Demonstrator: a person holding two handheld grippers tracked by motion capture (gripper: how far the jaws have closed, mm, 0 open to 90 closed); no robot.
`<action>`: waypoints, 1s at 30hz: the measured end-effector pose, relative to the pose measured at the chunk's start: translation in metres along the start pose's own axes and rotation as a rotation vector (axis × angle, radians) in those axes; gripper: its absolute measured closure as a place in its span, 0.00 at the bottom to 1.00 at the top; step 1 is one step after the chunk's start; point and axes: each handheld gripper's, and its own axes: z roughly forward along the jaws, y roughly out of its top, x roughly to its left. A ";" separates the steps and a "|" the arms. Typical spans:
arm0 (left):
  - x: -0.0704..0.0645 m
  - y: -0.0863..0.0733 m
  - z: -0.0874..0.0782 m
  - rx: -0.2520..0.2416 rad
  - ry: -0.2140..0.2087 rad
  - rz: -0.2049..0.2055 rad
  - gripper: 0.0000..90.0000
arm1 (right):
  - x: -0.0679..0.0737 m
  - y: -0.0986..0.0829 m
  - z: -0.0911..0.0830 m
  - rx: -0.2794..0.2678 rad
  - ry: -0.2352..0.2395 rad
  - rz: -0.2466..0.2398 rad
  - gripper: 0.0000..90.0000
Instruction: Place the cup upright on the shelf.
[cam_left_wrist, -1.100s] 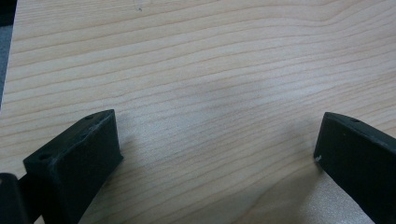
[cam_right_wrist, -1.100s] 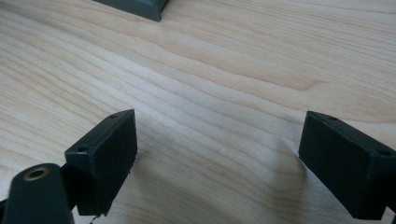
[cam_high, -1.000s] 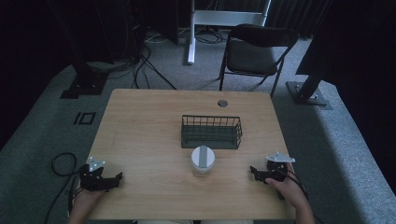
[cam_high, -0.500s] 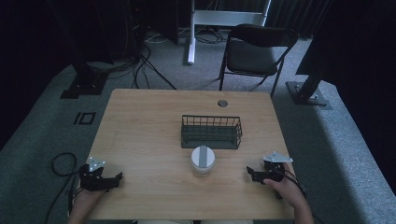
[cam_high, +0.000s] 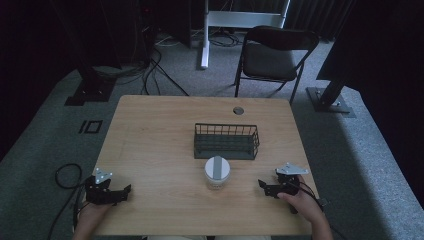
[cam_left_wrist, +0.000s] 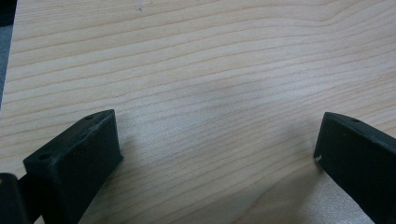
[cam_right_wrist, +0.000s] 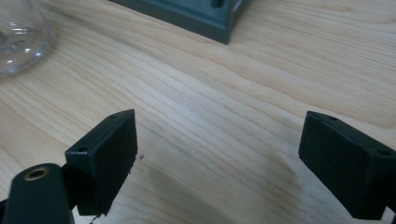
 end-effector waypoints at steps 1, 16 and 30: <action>0.000 0.000 0.000 0.000 0.000 0.000 0.01 | 0.000 0.000 0.000 0.000 0.000 0.000 0.13; 0.000 0.000 0.000 0.000 0.000 0.000 0.01 | 0.018 0.008 0.006 -0.014 0.061 -0.051 0.13; 0.000 0.000 0.000 0.000 0.000 -0.001 0.01 | 0.037 0.016 0.011 -0.040 0.146 -0.099 0.13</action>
